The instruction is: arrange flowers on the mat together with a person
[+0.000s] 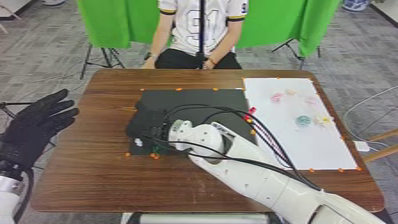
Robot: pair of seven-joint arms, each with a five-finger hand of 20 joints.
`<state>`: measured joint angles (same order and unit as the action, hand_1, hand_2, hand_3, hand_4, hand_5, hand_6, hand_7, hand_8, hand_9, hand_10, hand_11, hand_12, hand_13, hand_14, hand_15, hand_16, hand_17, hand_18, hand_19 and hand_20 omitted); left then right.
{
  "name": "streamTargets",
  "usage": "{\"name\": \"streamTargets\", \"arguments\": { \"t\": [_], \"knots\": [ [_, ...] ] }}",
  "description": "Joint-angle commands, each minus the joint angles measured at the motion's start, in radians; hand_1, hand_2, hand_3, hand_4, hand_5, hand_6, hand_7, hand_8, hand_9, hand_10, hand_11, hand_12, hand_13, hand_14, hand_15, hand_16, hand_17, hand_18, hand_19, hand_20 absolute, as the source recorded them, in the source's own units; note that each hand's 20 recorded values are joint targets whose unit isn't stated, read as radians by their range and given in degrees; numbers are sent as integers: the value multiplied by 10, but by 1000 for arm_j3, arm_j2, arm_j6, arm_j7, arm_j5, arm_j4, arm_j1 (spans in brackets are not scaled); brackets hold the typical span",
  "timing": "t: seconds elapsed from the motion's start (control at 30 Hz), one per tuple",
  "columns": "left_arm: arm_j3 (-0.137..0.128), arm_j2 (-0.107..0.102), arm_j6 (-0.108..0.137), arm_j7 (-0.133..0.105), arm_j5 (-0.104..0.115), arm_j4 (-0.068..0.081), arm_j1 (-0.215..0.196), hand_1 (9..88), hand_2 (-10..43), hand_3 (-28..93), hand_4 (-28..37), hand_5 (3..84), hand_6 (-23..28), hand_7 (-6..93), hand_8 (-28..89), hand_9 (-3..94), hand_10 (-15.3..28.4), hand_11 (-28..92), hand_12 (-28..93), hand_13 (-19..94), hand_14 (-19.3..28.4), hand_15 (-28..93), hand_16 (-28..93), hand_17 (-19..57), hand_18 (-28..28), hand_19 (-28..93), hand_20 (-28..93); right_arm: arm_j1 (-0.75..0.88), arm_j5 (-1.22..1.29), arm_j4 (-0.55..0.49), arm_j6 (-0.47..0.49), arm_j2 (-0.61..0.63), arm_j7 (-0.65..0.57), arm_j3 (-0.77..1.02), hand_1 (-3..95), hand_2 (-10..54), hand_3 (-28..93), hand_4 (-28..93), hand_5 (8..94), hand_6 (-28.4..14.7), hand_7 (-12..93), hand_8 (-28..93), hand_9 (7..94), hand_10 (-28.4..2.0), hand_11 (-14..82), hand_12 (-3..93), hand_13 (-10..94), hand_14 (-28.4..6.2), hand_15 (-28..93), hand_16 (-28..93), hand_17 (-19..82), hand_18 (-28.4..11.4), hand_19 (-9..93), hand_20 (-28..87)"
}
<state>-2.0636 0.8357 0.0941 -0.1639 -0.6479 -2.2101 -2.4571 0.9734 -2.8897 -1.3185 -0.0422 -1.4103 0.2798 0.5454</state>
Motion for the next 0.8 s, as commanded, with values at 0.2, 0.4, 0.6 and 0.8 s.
{"name": "streamTargets", "arguments": {
  "t": [0.2,0.4,0.6,0.8],
  "knots": [
    [-1,11,8,9,-3,2,-11,255,-12,703,-255,331,42,151,-77,291,126,177,197,233,153,276,37,-79,226,450,119,-14,28,-54,18,6,-54,19,352,-95,763,-283,564,58,435,-56,647,-66,350,272,528,-55,562,276,165,-156,573,412],
    [0,14,4,14,-4,4,-9,255,-11,703,-255,332,42,149,-77,291,127,177,197,233,153,276,37,-79,226,450,120,-29,48,-73,22,26,-74,9,337,-95,794,-283,551,56,409,-115,622,-67,348,267,517,-57,566,272,161,-156,572,410],
    [0,35,-5,24,-5,4,-13,255,-10,701,-255,332,42,148,-77,291,127,178,197,233,152,275,36,-79,225,450,119,29,129,-184,97,82,-61,104,320,-95,824,-283,532,53,415,-197,588,-70,338,261,489,-63,566,261,154,-159,569,406],
    [16,74,-18,37,-11,2,-7,255,-10,701,-255,333,43,149,-77,291,126,178,196,233,152,276,37,-79,225,450,119,207,544,-381,57,199,-67,355,372,-22,900,-267,490,41,411,-102,545,-80,311,250,458,-60,498,231,150,-159,560,381]
  ]
}}
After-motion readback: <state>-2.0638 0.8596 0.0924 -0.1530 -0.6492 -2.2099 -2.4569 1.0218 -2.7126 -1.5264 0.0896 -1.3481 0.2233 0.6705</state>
